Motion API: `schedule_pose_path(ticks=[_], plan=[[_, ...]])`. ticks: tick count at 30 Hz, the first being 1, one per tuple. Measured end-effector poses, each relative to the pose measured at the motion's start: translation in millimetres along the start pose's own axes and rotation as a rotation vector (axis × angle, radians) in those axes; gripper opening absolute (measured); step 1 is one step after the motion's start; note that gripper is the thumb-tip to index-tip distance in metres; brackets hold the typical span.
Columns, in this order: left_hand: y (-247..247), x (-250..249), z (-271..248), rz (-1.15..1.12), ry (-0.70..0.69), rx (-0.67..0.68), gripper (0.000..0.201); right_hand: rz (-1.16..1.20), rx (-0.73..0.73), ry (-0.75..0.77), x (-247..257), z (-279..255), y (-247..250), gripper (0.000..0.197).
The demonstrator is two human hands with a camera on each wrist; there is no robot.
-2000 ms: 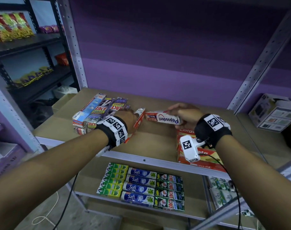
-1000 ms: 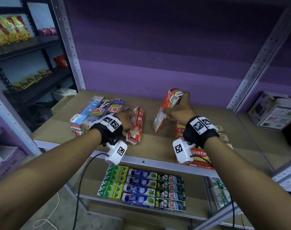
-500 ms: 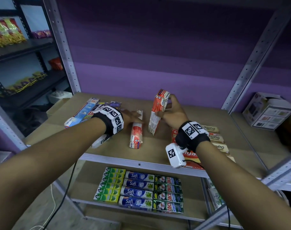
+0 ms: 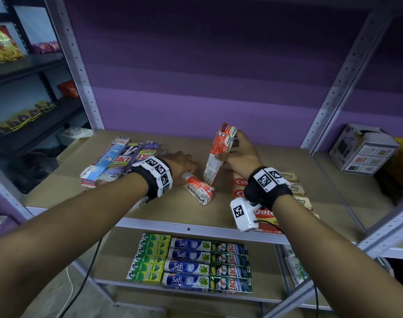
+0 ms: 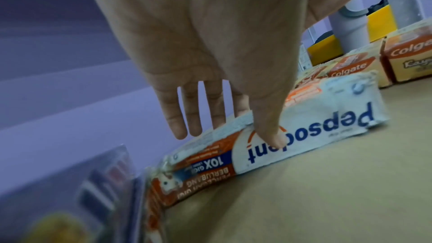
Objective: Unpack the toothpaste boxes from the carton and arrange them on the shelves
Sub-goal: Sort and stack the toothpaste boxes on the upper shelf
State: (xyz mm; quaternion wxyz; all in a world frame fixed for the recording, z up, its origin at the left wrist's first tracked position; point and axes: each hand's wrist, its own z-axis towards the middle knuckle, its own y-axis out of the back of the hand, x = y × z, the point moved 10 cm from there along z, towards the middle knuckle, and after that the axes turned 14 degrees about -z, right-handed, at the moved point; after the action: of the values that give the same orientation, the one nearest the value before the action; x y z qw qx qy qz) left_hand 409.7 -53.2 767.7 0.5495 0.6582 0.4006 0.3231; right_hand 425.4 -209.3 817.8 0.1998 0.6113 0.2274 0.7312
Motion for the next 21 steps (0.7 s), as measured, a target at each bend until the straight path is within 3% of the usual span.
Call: schedule_pose_path(ticks=[6, 10, 17, 21], plan=[[-12.0, -11.2, 4.7, -0.126, 0.003, -0.063, 0.045, -0.039, -0.043, 0.073, 16.9, 4.0, 19.9, 0.054], [-15.9, -12.6, 3.4, -0.345, 0.058, -0.038, 0.051, -0.031, -0.082, 0.066, 21.3, 7.0, 33.5, 0.057], [-5.6, 2.6, -1.6, -0.491, 0.135, -0.028, 0.035, 0.008, -0.110, 0.037, 16.5, 10.8, 41.9, 0.056], [-10.7, 18.9, -1.4, -0.556, 0.265, -0.008, 0.030, 0.067, -0.178, 0.002, 12.2, 15.2, 52.7, 0.058]])
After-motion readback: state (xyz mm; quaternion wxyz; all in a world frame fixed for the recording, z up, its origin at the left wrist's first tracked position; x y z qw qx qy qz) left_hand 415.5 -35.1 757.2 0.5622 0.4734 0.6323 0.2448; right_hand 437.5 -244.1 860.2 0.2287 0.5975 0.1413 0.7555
